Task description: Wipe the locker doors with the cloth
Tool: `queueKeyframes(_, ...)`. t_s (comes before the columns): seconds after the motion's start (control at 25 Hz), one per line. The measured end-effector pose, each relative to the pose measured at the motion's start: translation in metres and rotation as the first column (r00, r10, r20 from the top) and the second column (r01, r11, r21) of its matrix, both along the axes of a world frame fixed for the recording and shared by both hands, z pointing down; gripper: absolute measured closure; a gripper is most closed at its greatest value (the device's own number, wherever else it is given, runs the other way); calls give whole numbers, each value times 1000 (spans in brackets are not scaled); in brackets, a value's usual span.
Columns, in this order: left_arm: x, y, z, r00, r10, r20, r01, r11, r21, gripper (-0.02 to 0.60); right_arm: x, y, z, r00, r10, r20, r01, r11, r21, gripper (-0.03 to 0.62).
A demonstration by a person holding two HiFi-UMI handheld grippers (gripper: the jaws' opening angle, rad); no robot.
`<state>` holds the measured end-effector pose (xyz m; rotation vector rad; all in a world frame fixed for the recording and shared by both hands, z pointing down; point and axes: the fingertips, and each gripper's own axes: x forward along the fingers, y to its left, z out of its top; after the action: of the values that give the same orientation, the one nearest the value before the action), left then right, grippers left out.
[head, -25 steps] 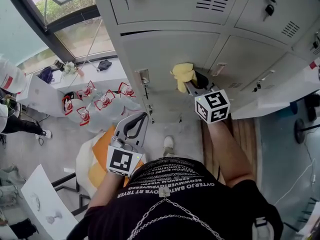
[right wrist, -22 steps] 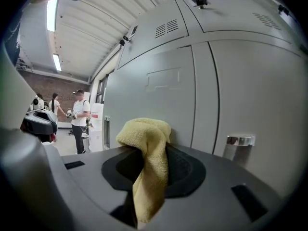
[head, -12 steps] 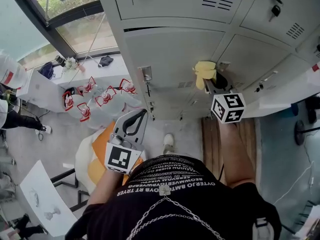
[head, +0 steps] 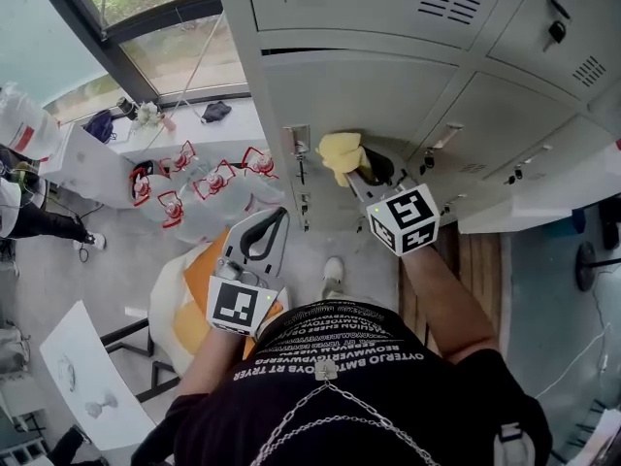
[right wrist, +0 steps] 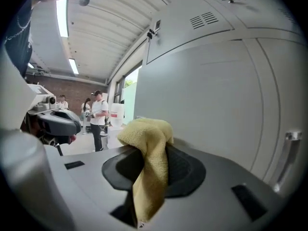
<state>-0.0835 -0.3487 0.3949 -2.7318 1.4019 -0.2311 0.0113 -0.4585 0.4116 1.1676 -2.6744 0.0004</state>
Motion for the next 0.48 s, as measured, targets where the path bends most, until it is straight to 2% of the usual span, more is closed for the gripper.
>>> queueKeyframes(0.2, -12, 7, 3, 1000, -21, 10, 22, 1000, -23, 575, -28, -2, 28, 997, -59, -55, 56, 997, -53, 487)
queueKeyframes(0.48, -33, 12, 9, 997, -72, 18, 73, 996, -56, 576, -26, -17, 50, 993, -34, -109, 26, 997, -77, 487)
